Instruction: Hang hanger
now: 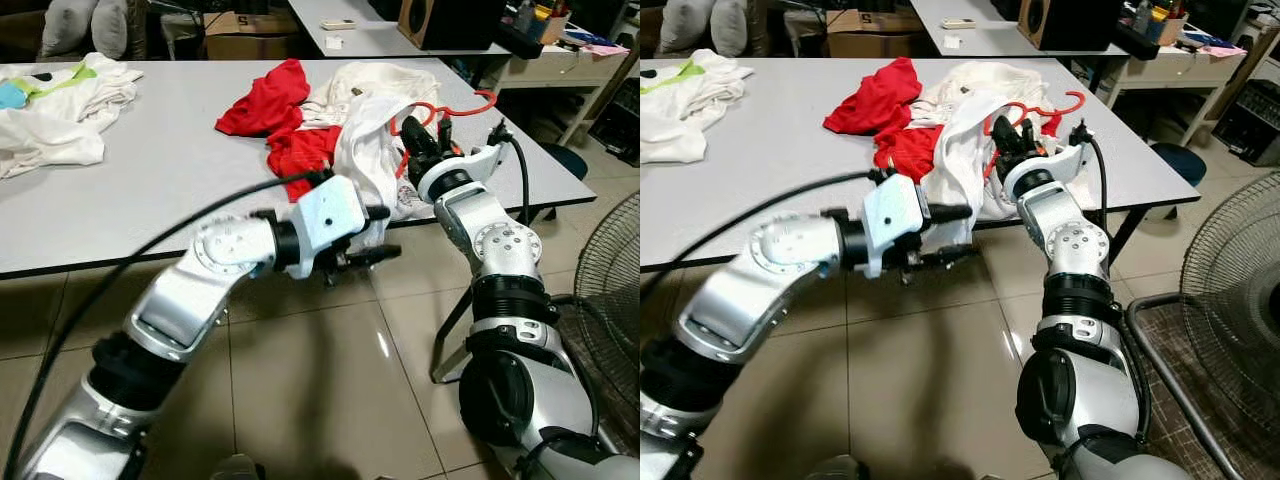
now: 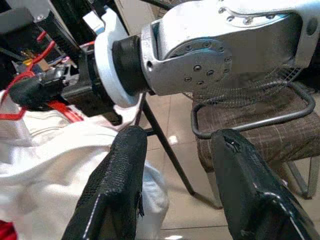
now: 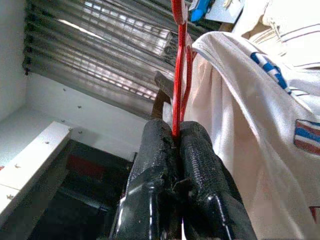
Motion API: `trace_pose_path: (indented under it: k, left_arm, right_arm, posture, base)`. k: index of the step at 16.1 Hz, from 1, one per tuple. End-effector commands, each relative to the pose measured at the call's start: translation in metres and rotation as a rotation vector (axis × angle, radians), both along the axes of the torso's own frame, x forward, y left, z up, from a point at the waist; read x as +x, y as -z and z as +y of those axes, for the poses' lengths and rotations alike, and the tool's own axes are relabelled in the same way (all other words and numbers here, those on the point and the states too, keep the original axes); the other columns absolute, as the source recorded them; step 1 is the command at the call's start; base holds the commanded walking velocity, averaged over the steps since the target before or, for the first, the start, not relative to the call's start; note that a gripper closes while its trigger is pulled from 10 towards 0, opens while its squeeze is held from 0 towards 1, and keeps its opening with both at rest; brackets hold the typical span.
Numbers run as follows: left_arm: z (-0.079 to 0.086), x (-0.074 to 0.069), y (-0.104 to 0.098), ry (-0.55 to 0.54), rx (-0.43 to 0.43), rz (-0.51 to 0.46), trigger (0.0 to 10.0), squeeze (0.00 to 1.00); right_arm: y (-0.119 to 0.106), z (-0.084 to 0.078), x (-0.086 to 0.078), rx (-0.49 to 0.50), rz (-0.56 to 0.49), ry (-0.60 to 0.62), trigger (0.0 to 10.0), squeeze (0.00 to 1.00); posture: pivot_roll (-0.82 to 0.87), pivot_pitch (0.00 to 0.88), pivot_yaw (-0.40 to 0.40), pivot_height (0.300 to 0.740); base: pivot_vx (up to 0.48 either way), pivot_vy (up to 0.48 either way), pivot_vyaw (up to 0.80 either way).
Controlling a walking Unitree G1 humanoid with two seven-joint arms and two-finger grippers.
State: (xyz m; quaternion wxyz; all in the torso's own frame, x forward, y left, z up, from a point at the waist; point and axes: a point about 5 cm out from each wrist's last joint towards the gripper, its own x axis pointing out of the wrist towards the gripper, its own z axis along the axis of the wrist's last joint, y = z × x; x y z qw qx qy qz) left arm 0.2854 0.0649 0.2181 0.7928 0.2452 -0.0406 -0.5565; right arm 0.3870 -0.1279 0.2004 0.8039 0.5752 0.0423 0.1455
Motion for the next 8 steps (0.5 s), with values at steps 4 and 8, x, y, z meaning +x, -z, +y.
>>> trace_pose_path:
  k: [4,8]
  left_arm:
    - [-0.002,-0.013,-0.01,0.118,0.017,0.042,10.0,0.0]
    - [0.061,-0.004,-0.029,-0.009,-0.191,0.144,10.0,0.0]
  right_arm:
    - [-0.007,-0.008,-0.003,-0.067,-0.057,0.014,10.0,0.0]
    - [-0.012,-0.009,-0.024,-0.16,-0.163,-0.101,10.0,0.0]
  posture:
    - [0.06,0.0,-0.062,0.74]
    - [0.06,0.0,-0.057,0.74]
  base:
    - [0.0,0.0,0.0]
    - [0.0,0.0,0.0]
